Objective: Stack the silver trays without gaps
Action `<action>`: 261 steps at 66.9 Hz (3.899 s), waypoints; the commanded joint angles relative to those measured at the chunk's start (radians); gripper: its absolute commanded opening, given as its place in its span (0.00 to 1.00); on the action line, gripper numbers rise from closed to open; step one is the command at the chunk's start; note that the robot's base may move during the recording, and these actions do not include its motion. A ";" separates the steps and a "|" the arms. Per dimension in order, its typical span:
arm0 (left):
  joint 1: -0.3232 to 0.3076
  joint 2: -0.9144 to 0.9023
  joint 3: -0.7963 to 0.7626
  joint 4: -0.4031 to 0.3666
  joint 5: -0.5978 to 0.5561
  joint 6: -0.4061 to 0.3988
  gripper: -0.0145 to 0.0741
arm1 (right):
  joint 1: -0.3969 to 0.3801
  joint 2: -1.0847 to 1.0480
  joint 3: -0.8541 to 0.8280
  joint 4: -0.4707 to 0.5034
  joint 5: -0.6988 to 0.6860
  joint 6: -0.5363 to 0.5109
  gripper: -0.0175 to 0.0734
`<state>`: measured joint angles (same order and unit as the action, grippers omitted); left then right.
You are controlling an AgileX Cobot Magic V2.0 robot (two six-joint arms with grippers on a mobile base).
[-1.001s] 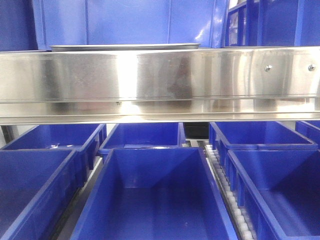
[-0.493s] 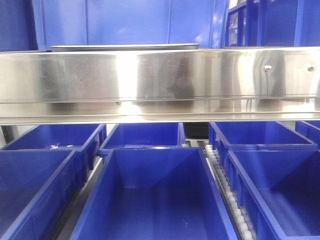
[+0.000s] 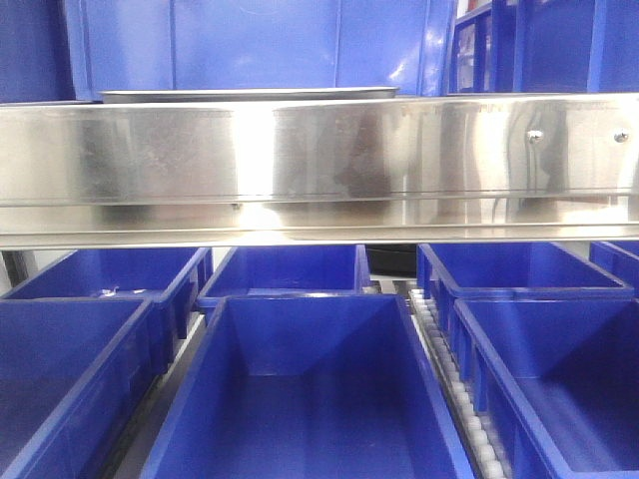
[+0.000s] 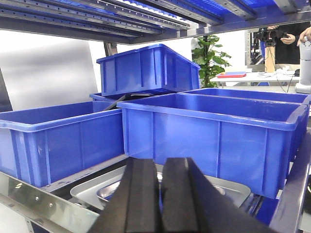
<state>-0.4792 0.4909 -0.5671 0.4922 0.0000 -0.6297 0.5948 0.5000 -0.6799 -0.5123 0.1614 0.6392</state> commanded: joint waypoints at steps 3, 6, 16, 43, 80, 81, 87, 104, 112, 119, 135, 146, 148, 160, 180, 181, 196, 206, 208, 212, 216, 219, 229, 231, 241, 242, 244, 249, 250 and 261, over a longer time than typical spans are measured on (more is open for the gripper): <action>-0.007 -0.004 0.001 0.005 -0.019 -0.004 0.16 | 0.001 -0.006 0.001 -0.011 -0.013 -0.006 0.17; -0.007 -0.004 0.001 0.005 -0.019 -0.004 0.16 | 0.001 -0.006 0.001 -0.011 -0.013 -0.006 0.17; -0.007 -0.004 0.001 0.005 -0.019 -0.004 0.16 | 0.001 -0.007 0.008 -0.011 0.014 -0.006 0.17; -0.007 -0.004 0.001 0.005 -0.019 -0.004 0.16 | -0.315 -0.137 0.252 0.502 -0.137 -0.733 0.17; -0.007 -0.004 0.001 0.005 -0.019 -0.004 0.16 | -0.629 -0.462 0.680 0.586 -0.145 -0.781 0.17; -0.007 -0.004 0.001 0.005 -0.019 -0.004 0.16 | -0.629 -0.472 0.680 0.586 -0.143 -0.781 0.17; -0.007 -0.004 0.001 0.005 -0.019 -0.004 0.16 | -0.629 -0.500 0.680 0.586 -0.127 -0.780 0.17; -0.007 -0.006 0.001 0.005 -0.015 -0.004 0.16 | -0.629 -0.500 0.680 0.586 -0.132 -0.780 0.17; -0.007 -0.006 0.001 0.005 -0.015 -0.004 0.16 | -0.629 -0.500 0.680 0.586 -0.132 -0.780 0.17; -0.007 -0.006 0.001 0.005 -0.015 -0.004 0.16 | -0.629 -0.500 0.680 0.586 -0.132 -0.780 0.17; -0.007 -0.006 0.001 0.005 -0.015 -0.004 0.16 | -0.629 -0.500 0.680 0.586 -0.132 -0.780 0.17; -0.006 -0.006 0.004 0.008 0.006 -0.004 0.16 | -0.629 -0.500 0.680 0.586 -0.132 -0.780 0.17; -0.003 -0.006 0.004 0.008 0.014 -0.004 0.16 | -0.629 -0.500 0.680 0.586 -0.132 -0.780 0.17; 0.091 -0.012 0.036 -0.294 0.000 0.478 0.16 | -0.629 -0.500 0.680 0.586 -0.132 -0.780 0.17; 0.302 -0.094 0.241 -0.427 -0.140 0.724 0.16 | -0.629 -0.500 0.680 0.586 -0.132 -0.780 0.17; 0.309 -0.109 0.259 -0.427 -0.140 0.724 0.16 | -0.629 -0.500 0.680 0.586 -0.132 -0.780 0.17; 0.377 -0.315 0.430 -0.461 -0.133 0.667 0.16 | -0.629 -0.500 0.680 0.586 -0.132 -0.780 0.17; 0.440 -0.448 0.500 -0.461 -0.023 0.645 0.16 | -0.629 -0.500 0.680 0.586 -0.132 -0.780 0.17; 0.445 -0.471 0.509 -0.461 0.005 0.645 0.16 | -0.629 -0.500 0.680 0.586 -0.132 -0.780 0.17; 0.455 -0.491 0.529 -0.461 0.033 0.645 0.16 | -0.629 -0.500 0.680 0.586 -0.132 -0.780 0.17; 0.457 -0.491 0.554 -0.461 0.018 0.645 0.16 | -0.629 -0.500 0.680 0.586 -0.132 -0.780 0.17; 0.457 -0.491 0.567 -0.461 -0.010 0.645 0.16 | -0.629 -0.500 0.680 0.586 -0.132 -0.780 0.17; 0.457 -0.491 0.567 -0.478 0.024 0.645 0.16 | -0.629 -0.500 0.680 0.586 -0.132 -0.780 0.17; 0.457 -0.491 0.567 -0.481 0.029 0.645 0.16 | -0.629 -0.500 0.680 0.586 -0.132 -0.780 0.17; 0.457 -0.491 0.567 -0.486 0.035 0.645 0.16 | -0.629 -0.500 0.680 0.586 -0.132 -0.780 0.17; 0.457 -0.491 0.567 -0.486 0.035 0.645 0.16 | -0.629 -0.500 0.680 0.586 -0.132 -0.780 0.17; 0.457 -0.491 0.567 -0.486 0.035 0.645 0.16 | -0.629 -0.500 0.680 0.586 -0.132 -0.780 0.17; 0.457 -0.491 0.567 -0.486 0.035 0.645 0.16 | -0.629 -0.500 0.680 0.586 -0.132 -0.780 0.17; 0.457 -0.491 0.567 -0.486 0.035 0.645 0.16 | -0.629 -0.500 0.680 0.586 -0.132 -0.780 0.17; 0.457 -0.491 0.567 -0.486 0.035 0.645 0.16 | -0.629 -0.500 0.680 0.586 -0.132 -0.780 0.17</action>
<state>-0.0267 0.0048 0.0025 0.0125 0.0441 0.0225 -0.0294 0.0028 -0.0003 0.0709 0.0427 -0.1317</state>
